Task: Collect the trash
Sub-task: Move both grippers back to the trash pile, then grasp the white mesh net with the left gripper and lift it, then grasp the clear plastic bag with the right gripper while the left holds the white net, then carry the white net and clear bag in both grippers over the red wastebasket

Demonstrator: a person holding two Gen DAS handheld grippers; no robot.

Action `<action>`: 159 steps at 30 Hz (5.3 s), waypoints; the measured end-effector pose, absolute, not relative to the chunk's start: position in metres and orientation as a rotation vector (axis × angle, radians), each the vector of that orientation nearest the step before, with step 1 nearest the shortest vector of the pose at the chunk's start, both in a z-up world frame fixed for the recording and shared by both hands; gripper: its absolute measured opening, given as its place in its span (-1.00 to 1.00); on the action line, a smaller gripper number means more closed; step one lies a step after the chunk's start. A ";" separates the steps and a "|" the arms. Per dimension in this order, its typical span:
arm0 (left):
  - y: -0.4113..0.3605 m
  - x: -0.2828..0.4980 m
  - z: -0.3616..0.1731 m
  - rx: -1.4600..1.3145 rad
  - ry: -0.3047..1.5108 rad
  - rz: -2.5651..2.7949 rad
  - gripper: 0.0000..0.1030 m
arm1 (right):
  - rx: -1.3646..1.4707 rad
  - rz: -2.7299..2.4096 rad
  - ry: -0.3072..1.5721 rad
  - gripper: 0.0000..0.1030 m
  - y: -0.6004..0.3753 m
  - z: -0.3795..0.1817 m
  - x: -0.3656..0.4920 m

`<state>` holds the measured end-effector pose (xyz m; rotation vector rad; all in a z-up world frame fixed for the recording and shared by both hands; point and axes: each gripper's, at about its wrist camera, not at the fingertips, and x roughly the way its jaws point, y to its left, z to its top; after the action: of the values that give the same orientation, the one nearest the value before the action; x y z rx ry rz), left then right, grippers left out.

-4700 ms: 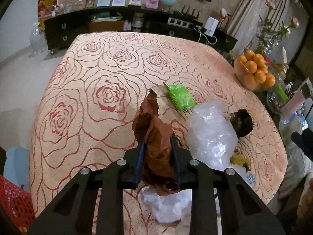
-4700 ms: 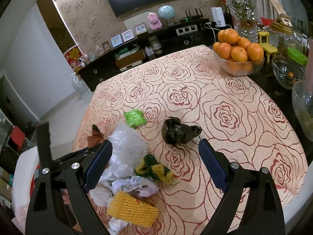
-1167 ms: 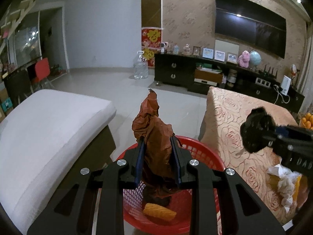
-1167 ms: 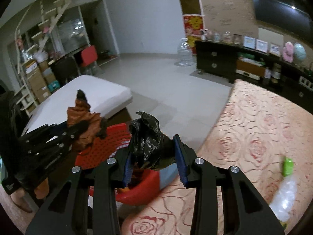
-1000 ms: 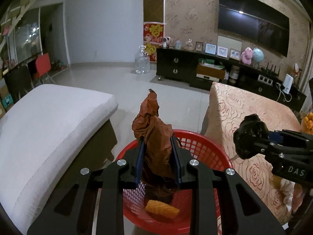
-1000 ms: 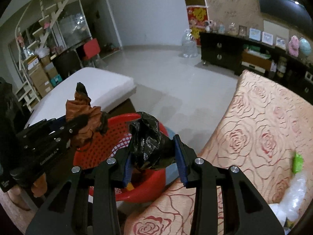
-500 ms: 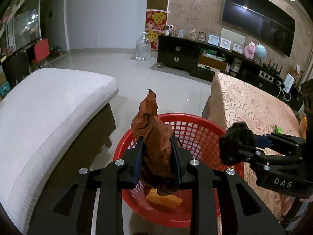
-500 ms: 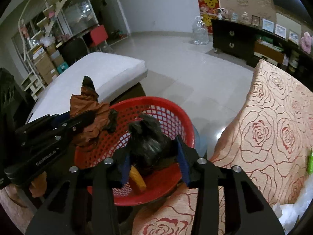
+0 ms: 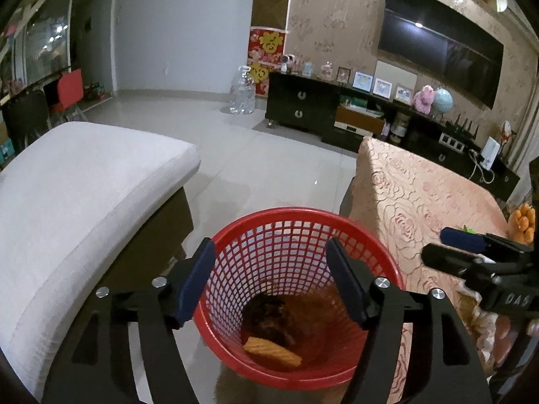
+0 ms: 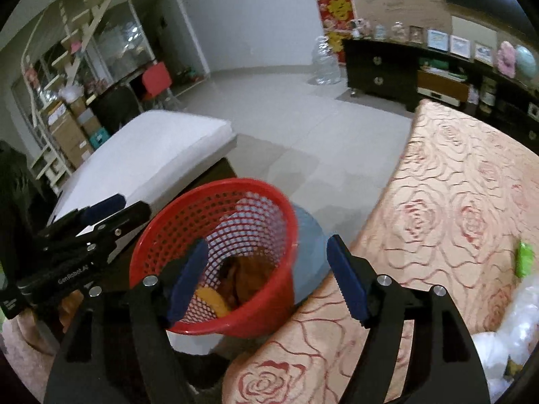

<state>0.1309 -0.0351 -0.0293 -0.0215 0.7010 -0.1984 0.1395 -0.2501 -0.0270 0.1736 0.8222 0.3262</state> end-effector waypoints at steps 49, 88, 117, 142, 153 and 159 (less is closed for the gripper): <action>-0.294 0.047 -0.093 0.189 0.814 -0.868 0.46 | 0.408 -0.320 0.681 0.65 -0.478 -0.034 -0.023; -0.252 0.070 -0.062 0.047 0.766 -0.765 -0.48 | 0.404 -0.326 0.744 0.72 -0.483 -0.070 0.024; -0.179 0.086 -0.024 0.035 0.619 -0.551 -0.48 | 0.316 -0.290 0.871 0.05 -0.465 -0.104 0.088; -0.095 0.086 0.020 0.097 0.501 -0.311 -0.48 | 0.161 -0.016 0.653 0.05 -0.340 -0.014 0.069; -0.051 0.108 0.004 0.012 0.565 -0.239 -0.48 | 0.155 0.162 0.690 0.05 -0.284 0.005 0.094; -0.044 0.112 -0.003 0.010 0.583 -0.214 -0.48 | 0.104 0.253 0.674 0.05 -0.249 0.021 0.110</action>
<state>0.1116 -0.0440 -0.0026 0.0099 0.5830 -0.2140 0.1095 -0.2486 0.0210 0.1035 0.6742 0.2532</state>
